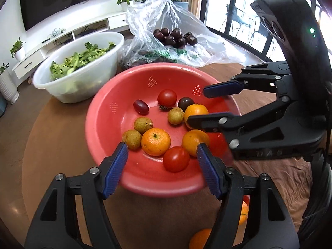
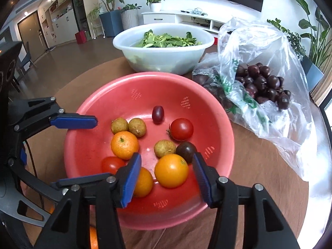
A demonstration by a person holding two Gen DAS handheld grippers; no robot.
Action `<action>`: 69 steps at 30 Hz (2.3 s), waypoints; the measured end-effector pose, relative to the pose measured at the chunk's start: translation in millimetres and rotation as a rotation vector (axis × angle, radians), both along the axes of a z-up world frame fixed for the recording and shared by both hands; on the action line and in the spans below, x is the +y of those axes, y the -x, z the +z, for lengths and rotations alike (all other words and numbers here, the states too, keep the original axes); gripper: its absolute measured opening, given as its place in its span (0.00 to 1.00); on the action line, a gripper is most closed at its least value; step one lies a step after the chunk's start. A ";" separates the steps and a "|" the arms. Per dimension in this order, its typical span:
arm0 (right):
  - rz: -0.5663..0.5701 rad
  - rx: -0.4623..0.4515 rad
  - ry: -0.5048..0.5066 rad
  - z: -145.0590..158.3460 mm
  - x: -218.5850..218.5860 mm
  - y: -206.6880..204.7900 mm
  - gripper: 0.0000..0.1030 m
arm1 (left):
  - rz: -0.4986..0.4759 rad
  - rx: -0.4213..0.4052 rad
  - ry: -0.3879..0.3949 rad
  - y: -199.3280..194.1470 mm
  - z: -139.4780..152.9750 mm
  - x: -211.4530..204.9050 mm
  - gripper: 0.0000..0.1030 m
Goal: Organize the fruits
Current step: 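Move both open tools back and grasp a dark plum with the right tool, then grasp a mandarin orange with the left tool while the right tool holds the plum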
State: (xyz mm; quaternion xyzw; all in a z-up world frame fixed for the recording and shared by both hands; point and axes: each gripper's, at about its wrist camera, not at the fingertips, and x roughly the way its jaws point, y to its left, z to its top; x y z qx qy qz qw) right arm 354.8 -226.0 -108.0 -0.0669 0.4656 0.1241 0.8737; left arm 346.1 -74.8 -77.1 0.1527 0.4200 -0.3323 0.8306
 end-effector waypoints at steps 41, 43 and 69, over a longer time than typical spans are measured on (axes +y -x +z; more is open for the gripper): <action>-0.006 0.039 0.001 -40.9 26.3 169.2 0.40 | 0.204 0.020 0.109 181.9 -12.2 91.2 0.99; 0.009 0.033 0.033 -41.7 30.9 169.5 0.40 | 0.202 0.023 0.108 180.5 -13.3 90.5 0.99; -0.024 0.020 -0.089 -22.0 5.9 176.1 0.29 | -0.119 0.056 -0.082 126.3 -33.6 36.1 0.88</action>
